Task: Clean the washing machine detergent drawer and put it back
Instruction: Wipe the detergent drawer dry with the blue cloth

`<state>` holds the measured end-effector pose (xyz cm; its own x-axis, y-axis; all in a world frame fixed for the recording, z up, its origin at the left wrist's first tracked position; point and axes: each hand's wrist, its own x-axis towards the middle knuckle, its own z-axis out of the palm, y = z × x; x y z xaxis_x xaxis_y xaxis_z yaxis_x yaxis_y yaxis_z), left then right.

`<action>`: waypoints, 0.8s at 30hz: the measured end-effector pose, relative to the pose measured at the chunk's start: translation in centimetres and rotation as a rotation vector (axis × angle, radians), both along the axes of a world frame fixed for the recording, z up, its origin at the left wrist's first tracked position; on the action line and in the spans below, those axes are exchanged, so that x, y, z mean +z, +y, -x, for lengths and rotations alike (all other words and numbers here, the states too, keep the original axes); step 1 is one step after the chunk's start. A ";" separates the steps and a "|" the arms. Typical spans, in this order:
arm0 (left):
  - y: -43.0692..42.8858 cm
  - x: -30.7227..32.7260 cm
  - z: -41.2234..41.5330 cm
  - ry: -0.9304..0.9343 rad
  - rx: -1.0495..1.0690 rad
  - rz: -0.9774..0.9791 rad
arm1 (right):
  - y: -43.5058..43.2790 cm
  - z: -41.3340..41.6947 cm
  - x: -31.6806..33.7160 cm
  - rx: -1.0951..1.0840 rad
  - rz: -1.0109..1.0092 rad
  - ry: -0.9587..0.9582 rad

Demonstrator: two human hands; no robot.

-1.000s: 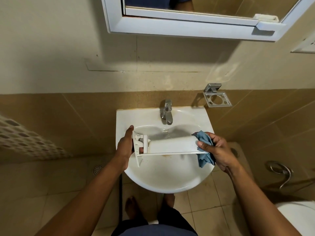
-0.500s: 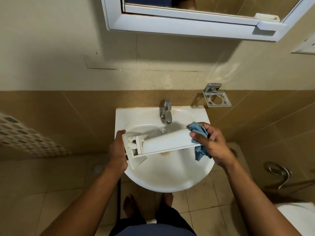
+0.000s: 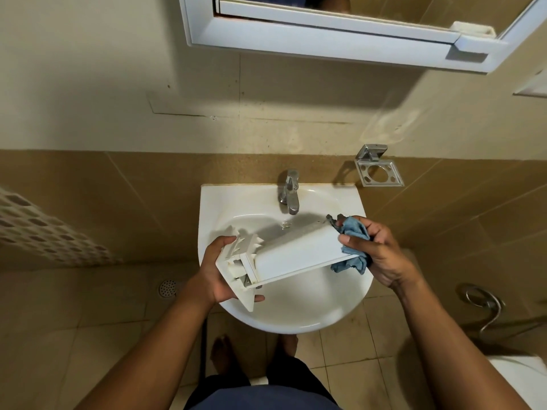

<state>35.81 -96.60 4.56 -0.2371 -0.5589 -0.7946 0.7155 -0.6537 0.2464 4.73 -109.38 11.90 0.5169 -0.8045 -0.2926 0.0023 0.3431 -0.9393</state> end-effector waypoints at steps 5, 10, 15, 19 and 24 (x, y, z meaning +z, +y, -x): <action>-0.3 0.3 0.3 -0.013 0.092 0.120 | -0.2 1.1 -0.4 -0.014 0.060 0.151; -0.6 0.4 0.5 -0.178 0.212 0.249 | 0.4 1.2 1.1 -0.193 0.151 0.386; -1.0 0.6 0.8 -0.287 0.172 0.304 | 1.2 -2.4 3.6 -0.346 0.418 0.461; -1.6 1.5 2.2 -0.320 0.120 0.325 | 4.0 -9.6 1.3 -0.029 0.764 0.502; -1.5 1.4 1.3 -0.243 0.215 0.327 | 7.1 -11.6 -3.6 0.364 1.017 0.744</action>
